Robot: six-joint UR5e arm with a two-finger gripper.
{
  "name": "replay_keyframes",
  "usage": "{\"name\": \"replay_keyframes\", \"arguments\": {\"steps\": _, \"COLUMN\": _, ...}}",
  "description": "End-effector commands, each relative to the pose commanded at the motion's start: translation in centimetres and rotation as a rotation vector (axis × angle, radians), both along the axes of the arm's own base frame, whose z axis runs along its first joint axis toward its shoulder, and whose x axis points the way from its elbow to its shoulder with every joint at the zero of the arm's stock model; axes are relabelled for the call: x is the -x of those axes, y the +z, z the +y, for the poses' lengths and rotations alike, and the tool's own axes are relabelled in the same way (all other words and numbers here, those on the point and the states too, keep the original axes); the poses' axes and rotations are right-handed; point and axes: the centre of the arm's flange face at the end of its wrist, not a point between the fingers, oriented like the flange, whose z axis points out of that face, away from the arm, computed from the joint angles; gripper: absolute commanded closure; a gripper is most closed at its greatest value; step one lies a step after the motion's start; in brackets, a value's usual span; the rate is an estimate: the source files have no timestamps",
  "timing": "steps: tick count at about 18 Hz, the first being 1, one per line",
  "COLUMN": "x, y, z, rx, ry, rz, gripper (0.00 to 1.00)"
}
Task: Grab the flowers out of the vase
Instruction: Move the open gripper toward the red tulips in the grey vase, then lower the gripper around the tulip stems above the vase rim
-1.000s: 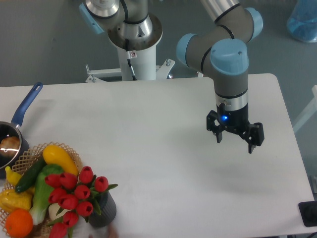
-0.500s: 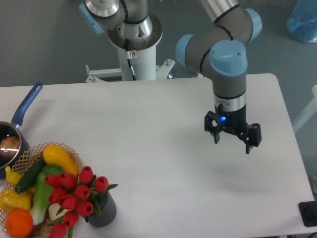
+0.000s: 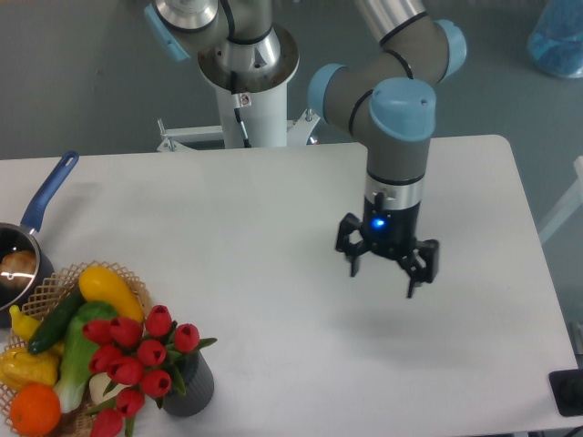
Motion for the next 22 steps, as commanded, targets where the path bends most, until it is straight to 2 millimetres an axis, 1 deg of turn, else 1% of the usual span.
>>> {"name": "replay_keyframes", "arguments": {"steps": 4, "x": -2.6, "y": 0.8, "z": 2.4, "rx": -0.206, "ry": -0.076, "rz": -0.179, "gripper": 0.00}}
{"name": "replay_keyframes", "arguments": {"steps": 5, "x": -3.4, "y": 0.8, "z": 3.2, "rx": -0.252, "ry": -0.102, "rz": -0.226, "gripper": 0.00}}
{"name": "replay_keyframes", "arguments": {"steps": 7, "x": -4.3, "y": 0.8, "z": 4.1, "rx": -0.315, "ry": -0.141, "rz": -0.287, "gripper": 0.00}}
{"name": "replay_keyframes", "arguments": {"steps": 9, "x": -4.9, "y": 0.7, "z": 4.7, "rx": -0.321, "ry": -0.145, "rz": -0.312, "gripper": 0.00}}
{"name": "replay_keyframes", "arguments": {"steps": 11, "x": -6.1, "y": 0.7, "z": 5.6, "rx": -0.317, "ry": -0.167, "rz": -0.318, "gripper": 0.00}}
{"name": "replay_keyframes", "arguments": {"steps": 13, "x": -6.9, "y": 0.2, "z": 7.1, "rx": -0.311, "ry": -0.191, "rz": -0.326, "gripper": 0.00}}
{"name": "replay_keyframes", "arguments": {"steps": 16, "x": -6.9, "y": 0.0, "z": 9.3, "rx": -0.314, "ry": -0.221, "rz": -0.319, "gripper": 0.00}}
{"name": "replay_keyframes", "arguments": {"steps": 17, "x": -7.1, "y": 0.1, "z": 10.2, "rx": -0.317, "ry": -0.237, "rz": -0.316, "gripper": 0.00}}
{"name": "replay_keyframes", "arguments": {"steps": 18, "x": -7.7, "y": -0.4, "z": 10.9, "rx": -0.312, "ry": -0.249, "rz": -0.322, "gripper": 0.00}}
{"name": "replay_keyframes", "arguments": {"steps": 20, "x": -8.3, "y": -1.2, "z": 11.8, "rx": -0.305, "ry": -0.264, "rz": -0.332, "gripper": 0.00}}
{"name": "replay_keyframes", "arguments": {"steps": 21, "x": -8.3, "y": -1.4, "z": 12.0, "rx": -0.304, "ry": -0.265, "rz": -0.333, "gripper": 0.00}}
{"name": "replay_keyframes", "arguments": {"steps": 22, "x": -8.3, "y": -1.1, "z": 12.2, "rx": -0.307, "ry": -0.270, "rz": -0.328, "gripper": 0.00}}
